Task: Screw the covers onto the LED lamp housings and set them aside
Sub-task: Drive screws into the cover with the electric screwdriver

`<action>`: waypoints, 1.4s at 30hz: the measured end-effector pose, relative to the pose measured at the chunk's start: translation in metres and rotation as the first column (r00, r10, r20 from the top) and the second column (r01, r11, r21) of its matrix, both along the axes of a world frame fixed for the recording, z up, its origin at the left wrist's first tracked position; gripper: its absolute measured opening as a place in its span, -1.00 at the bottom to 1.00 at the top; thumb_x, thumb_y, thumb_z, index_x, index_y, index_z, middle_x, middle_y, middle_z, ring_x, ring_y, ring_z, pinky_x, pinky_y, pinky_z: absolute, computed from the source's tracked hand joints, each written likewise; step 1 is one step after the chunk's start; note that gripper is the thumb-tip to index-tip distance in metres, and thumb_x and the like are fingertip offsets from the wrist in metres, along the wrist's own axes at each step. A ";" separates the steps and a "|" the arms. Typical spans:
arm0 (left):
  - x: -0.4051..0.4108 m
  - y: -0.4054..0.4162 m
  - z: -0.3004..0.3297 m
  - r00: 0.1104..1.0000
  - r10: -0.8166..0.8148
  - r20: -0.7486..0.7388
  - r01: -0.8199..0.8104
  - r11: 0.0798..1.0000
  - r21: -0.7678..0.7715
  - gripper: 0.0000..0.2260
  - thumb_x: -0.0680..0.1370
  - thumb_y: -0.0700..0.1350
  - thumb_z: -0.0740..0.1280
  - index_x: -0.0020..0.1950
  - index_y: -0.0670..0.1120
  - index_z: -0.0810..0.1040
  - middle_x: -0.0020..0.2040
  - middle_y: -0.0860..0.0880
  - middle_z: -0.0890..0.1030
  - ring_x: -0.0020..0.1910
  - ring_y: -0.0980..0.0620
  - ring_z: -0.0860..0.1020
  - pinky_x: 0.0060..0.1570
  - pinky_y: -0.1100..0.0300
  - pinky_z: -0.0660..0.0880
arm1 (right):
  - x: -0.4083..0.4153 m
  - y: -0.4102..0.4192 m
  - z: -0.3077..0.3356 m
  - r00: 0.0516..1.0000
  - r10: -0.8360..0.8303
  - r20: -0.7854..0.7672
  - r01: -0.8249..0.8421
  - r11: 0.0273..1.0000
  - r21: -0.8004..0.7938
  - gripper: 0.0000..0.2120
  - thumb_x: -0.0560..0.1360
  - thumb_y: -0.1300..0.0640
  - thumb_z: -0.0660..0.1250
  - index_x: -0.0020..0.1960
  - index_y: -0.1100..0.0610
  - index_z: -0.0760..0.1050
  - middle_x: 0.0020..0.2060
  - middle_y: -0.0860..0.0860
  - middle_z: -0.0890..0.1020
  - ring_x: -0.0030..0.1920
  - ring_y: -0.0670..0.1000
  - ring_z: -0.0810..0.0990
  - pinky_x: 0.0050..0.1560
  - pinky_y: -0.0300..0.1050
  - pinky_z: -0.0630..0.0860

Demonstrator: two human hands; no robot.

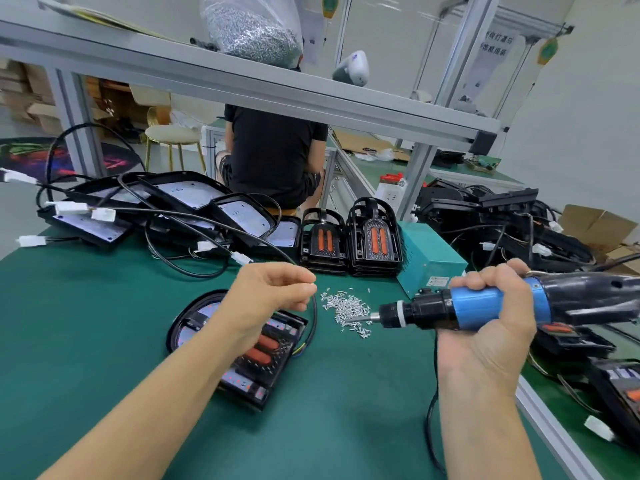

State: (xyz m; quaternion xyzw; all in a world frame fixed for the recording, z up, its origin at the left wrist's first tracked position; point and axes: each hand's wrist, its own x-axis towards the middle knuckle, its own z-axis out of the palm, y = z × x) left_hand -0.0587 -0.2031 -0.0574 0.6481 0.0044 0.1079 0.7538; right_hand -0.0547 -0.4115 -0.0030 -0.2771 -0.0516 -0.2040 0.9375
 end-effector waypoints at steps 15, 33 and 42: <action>-0.056 0.054 -0.018 0.994 0.104 -0.036 -0.108 0.984 -0.139 -0.82 0.27 -0.10 0.46 -0.17 -0.09 0.72 -0.30 -0.10 0.66 -0.38 0.12 0.50 -0.29 0.34 0.51 | 0.001 0.097 0.016 0.965 0.249 0.085 -0.251 0.968 0.005 -0.79 0.31 0.27 0.31 -0.12 0.03 0.43 -0.44 -0.10 0.44 -0.45 -0.12 0.43 -0.29 -0.27 0.47; -0.064 0.068 -0.026 0.987 0.158 -0.020 -0.159 0.979 -0.126 -0.85 0.46 -0.26 0.39 -0.24 -0.07 0.71 -0.31 -0.05 0.64 -0.34 0.08 0.47 -0.29 0.33 0.47 | -0.006 0.125 0.012 0.961 0.263 0.084 -0.258 0.964 -0.069 -0.80 0.33 0.27 0.29 -0.10 0.04 0.43 -0.45 -0.10 0.45 -0.43 -0.12 0.43 -0.26 -0.26 0.45; -0.066 0.073 -0.029 0.987 0.163 -0.015 -0.163 0.985 -0.051 -0.82 0.48 -0.28 0.38 -0.25 -0.06 0.70 -0.36 0.00 0.62 -0.38 0.13 0.45 -0.32 0.36 0.47 | -0.005 0.131 0.010 0.963 0.259 0.076 -0.254 0.964 -0.074 -0.79 0.34 0.30 0.29 -0.10 0.05 0.43 -0.44 -0.09 0.45 -0.43 -0.11 0.43 -0.25 -0.25 0.45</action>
